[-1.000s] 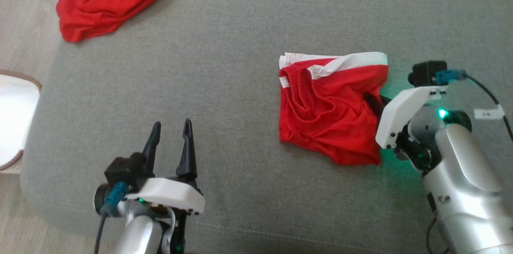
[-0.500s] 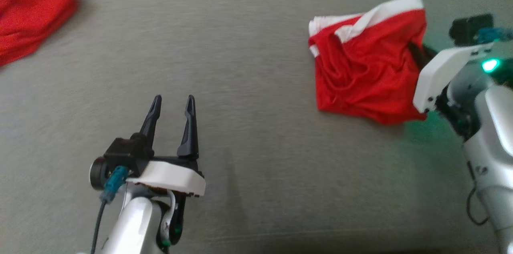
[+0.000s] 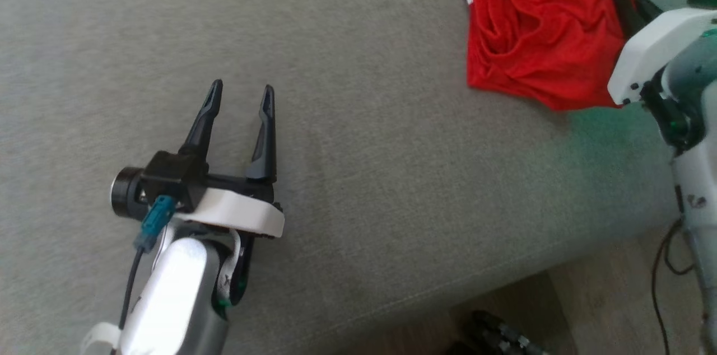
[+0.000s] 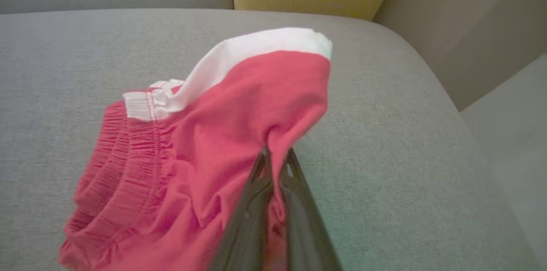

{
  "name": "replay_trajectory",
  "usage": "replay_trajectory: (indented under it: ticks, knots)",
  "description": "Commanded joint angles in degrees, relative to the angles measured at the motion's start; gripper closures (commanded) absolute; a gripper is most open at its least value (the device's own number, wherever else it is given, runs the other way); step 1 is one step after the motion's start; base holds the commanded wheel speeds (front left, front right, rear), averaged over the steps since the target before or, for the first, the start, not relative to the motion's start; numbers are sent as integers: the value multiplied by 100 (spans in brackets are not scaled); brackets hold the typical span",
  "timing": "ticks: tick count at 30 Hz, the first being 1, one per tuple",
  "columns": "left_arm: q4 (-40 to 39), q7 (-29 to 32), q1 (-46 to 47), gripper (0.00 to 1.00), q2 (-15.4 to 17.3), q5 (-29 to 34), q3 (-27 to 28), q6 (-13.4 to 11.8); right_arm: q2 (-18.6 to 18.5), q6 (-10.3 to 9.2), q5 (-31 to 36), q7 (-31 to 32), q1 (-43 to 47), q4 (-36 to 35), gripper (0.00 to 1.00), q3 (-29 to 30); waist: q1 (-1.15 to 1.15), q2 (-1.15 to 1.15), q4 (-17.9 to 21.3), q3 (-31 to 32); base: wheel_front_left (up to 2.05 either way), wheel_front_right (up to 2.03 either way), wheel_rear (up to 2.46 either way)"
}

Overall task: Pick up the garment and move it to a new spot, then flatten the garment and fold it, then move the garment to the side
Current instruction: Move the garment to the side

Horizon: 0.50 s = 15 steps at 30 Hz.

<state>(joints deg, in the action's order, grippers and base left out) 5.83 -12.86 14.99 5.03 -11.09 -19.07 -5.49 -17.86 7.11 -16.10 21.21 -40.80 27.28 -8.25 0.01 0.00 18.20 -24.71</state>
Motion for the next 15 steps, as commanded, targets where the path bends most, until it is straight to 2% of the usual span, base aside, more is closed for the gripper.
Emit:
replay_trajectory:
  ticks: [1, 8, 15]
  knots:
    - [-210, 19, 117, 0, 64, 64, 133, 6, 38, 37, 45, -69, -172, -162, 100, -8, -1, 0, 199, -211, 0, 0, 0]
    - [-373, 68, 136, 0, 109, 79, 125, -61, -21, 37, 509, -380, -472, 196, 100, 176, -1, 0, -52, -267, 0, 0, 0]
    - [-539, -11, 136, 0, 63, 2, 131, -126, -482, 37, 1128, -447, -821, 675, 100, 560, -1, 0, -483, -278, 0, 0, 0]
